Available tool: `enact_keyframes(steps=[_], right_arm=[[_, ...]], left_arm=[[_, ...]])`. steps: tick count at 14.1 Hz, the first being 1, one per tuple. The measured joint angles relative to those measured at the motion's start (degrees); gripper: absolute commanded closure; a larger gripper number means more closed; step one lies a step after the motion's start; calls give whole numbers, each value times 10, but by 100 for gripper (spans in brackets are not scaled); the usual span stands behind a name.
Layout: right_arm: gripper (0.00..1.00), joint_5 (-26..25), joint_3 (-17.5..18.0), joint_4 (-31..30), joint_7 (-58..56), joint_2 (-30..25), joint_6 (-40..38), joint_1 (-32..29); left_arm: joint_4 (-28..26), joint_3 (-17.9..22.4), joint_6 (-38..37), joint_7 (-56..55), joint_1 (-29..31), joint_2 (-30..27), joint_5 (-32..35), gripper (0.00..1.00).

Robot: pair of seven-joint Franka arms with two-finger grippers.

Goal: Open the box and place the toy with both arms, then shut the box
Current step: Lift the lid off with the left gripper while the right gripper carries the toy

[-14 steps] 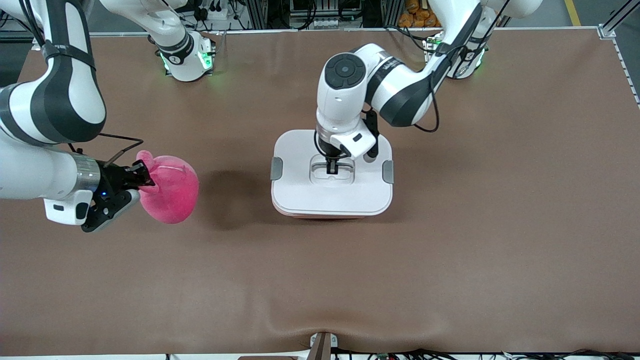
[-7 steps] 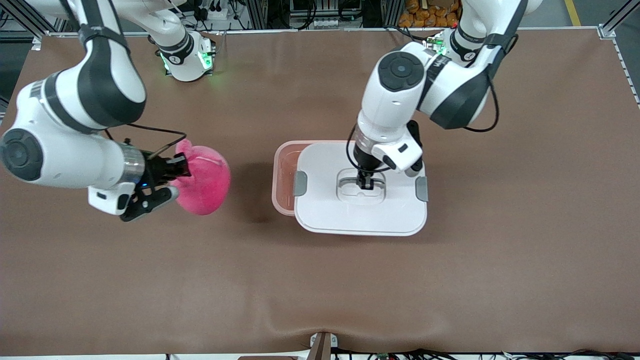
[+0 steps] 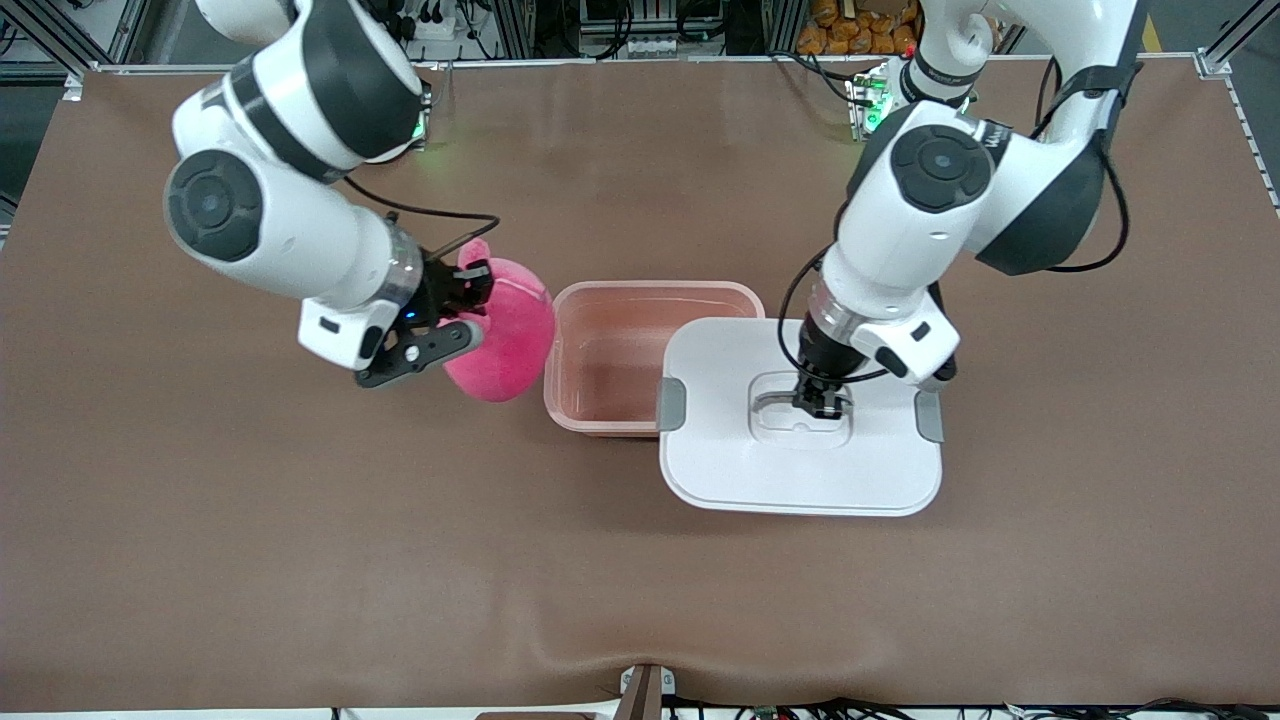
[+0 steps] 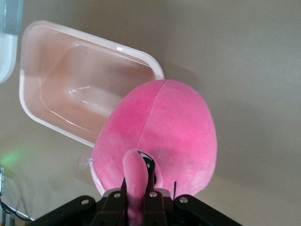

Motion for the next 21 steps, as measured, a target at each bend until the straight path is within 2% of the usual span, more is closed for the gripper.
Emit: enact_keyframes(steps=[5, 8, 13, 21], right_arm=[[100, 30, 0, 1, 72, 20, 55, 36], [100, 49, 0, 21, 88, 44, 71, 48], [100, 50, 0, 60, 93, 88, 88, 70], [100, 50, 0, 65, 95, 104, 98, 82]], left_arm=[[0, -1, 1, 57, 57, -6, 0, 100], [0, -1, 6, 68, 71, -6, 0, 100], [-12, -2, 10, 109, 106, -7, 0, 100], [-48, -6, 25, 197, 171, -19, -46, 100]])
